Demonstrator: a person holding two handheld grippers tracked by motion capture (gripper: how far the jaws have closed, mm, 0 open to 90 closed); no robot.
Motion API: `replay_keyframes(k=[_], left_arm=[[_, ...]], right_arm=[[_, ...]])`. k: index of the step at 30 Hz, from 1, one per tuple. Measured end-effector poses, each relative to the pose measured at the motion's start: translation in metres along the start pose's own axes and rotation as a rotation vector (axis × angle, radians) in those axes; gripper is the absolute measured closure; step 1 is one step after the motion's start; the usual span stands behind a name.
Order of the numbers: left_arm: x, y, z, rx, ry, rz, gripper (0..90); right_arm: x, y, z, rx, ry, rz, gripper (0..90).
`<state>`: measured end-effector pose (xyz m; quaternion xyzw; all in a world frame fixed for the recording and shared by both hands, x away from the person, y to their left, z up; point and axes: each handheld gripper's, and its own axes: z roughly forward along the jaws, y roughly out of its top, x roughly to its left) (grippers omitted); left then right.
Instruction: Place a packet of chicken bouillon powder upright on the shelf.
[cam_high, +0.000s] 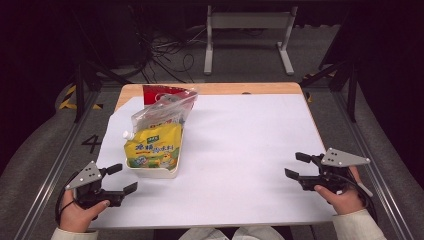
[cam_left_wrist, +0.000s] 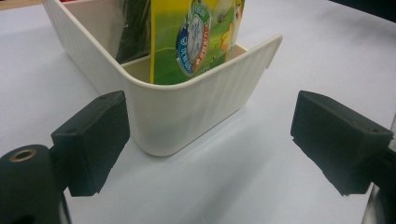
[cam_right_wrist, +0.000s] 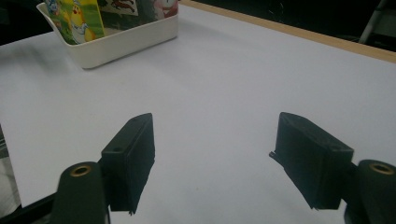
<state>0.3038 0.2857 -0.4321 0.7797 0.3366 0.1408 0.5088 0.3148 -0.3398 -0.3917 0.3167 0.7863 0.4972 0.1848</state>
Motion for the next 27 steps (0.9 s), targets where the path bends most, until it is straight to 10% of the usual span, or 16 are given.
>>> replay_keyframes(k=[27], left_arm=[[0.007, -0.009, 0.016, 0.091, 0.015, -0.049, 11.7]], right_arm=[[-0.001, -0.046, 0.014, 0.094, -0.039, 0.011, 27.5]])
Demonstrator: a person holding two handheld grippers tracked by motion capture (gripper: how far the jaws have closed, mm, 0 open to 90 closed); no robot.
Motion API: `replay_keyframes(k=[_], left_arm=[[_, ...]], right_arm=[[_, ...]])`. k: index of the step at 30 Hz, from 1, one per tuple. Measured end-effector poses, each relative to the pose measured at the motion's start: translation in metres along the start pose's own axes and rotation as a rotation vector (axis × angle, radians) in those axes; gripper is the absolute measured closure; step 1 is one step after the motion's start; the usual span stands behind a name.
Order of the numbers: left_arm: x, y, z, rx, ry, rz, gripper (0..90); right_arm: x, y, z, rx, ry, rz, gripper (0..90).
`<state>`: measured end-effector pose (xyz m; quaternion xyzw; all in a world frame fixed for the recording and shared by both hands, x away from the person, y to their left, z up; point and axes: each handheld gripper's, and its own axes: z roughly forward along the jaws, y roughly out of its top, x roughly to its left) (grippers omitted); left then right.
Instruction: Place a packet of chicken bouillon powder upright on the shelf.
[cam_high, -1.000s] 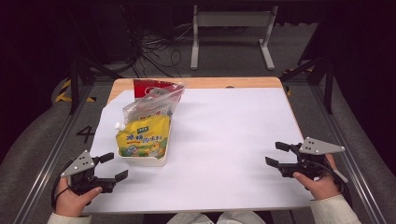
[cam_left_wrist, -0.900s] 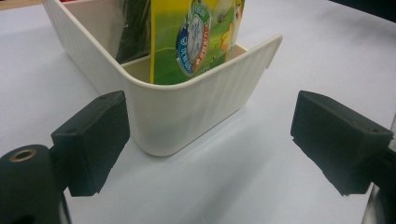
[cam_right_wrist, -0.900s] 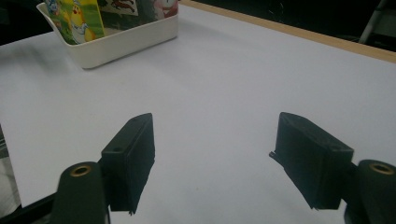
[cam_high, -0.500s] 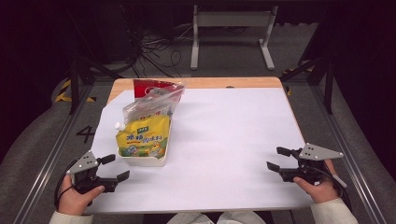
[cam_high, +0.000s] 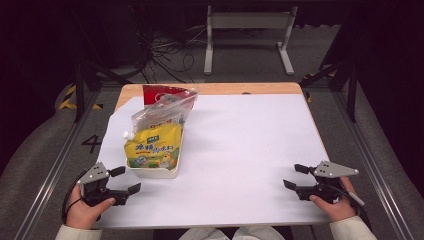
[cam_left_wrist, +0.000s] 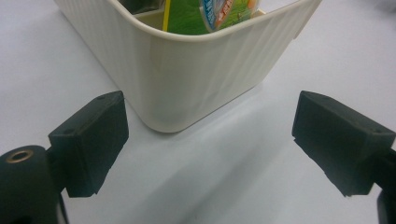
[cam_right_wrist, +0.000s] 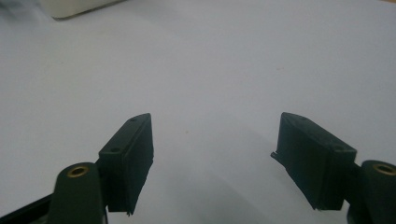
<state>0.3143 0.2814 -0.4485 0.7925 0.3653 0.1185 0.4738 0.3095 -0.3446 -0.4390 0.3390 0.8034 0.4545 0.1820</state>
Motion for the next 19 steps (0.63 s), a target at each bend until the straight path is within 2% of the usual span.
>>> replay_keyframes(k=[14, 19], left_arm=[[-0.0003, 0.0000, 0.0023, 0.008, -0.006, -0.004, 11.2], [0.0004, -0.0005, 0.0026, 0.008, 0.013, -0.001, 10.7]], right_arm=[[-0.0001, 0.0000, 0.0001, -0.005, -0.001, 0.006, 26.6], [0.0004, 0.0001, 0.0003, -0.005, -0.001, 0.005, 26.4]])
